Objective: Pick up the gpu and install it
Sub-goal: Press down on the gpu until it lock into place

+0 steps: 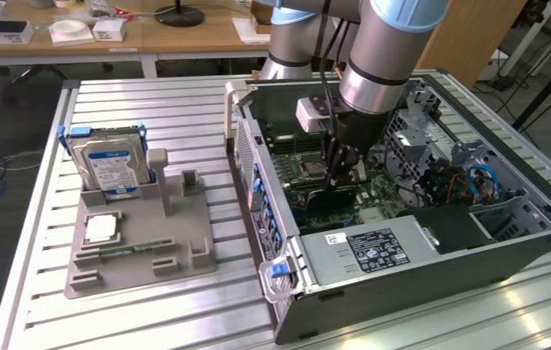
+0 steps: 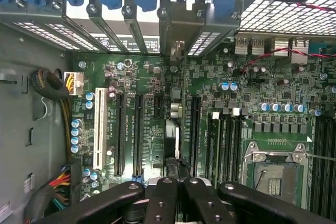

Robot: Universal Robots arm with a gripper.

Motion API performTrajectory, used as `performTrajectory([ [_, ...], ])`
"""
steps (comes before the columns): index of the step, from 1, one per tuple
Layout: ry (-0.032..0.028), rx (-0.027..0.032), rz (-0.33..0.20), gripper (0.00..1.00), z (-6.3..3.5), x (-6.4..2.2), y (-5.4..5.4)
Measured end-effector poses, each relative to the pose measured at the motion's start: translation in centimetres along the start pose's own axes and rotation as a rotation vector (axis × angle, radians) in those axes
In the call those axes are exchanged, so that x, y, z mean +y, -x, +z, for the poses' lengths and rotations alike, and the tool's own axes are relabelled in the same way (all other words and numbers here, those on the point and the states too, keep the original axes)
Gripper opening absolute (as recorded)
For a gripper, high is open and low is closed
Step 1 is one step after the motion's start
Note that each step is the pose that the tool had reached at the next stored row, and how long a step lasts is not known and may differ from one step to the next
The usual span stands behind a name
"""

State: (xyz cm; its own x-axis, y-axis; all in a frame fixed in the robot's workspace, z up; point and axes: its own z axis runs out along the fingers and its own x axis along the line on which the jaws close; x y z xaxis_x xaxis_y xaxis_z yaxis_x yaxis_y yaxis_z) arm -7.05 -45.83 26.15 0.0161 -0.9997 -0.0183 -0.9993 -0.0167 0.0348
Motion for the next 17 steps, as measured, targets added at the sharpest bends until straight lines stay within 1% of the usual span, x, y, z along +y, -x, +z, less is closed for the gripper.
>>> performTrajectory([
  [3, 0.0003, 0.0007, 0.000, 0.11, 0.12, 0.00, 0.0],
  [7, 0.0000, -0.0006, 0.000, 0.11, 0.18, -0.01, 0.0],
  [9, -0.0010, -0.0036, 0.000, 0.11, -0.01, 0.00, 0.0],
  [10, -0.0013, -0.0037, 0.000, 0.11, -0.12, 0.00, 0.0],
  [11, -0.0004, -0.0018, 0.000, 0.11, -0.30, 0.01, 0.0],
  [14, -0.0001, -0.0014, 0.000, 0.11, -0.89, 0.03, 0.0],
  [17, -0.0004, -0.0017, 0.000, 0.11, -0.85, 0.14, 0.0],
])
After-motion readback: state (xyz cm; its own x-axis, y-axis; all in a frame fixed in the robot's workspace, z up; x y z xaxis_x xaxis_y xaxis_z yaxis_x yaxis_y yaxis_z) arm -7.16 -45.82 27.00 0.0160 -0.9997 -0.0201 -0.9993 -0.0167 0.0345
